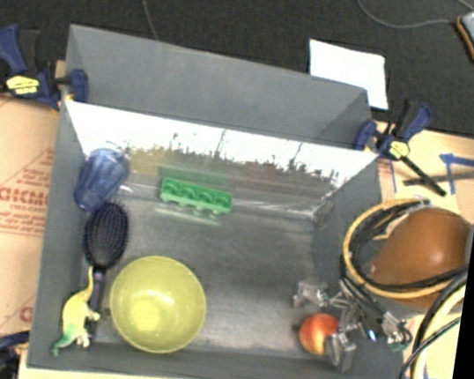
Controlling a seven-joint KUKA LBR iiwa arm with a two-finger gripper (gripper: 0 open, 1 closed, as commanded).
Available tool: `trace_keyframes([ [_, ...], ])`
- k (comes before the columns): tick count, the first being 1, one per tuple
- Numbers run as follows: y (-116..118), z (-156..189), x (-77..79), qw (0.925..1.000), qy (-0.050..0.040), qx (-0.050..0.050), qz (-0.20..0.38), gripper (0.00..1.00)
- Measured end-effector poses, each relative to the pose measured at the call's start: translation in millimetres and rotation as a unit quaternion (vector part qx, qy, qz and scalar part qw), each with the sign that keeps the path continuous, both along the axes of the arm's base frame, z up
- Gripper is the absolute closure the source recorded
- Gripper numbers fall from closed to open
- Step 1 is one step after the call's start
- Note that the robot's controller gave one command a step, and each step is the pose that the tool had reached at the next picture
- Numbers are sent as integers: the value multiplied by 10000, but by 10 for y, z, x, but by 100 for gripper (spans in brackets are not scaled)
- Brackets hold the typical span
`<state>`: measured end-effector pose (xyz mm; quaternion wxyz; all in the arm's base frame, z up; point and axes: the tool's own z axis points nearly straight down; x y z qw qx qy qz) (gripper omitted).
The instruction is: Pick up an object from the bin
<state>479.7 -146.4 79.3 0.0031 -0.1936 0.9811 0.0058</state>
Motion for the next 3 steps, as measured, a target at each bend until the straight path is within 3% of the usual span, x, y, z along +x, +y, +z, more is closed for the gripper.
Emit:
trace_keyframes([
  [1, 63, -31, -28, 9987, 12, 11, 506, 100],
  [3, 56, 9, -29, 9987, -5, 5, 504, 100],
])
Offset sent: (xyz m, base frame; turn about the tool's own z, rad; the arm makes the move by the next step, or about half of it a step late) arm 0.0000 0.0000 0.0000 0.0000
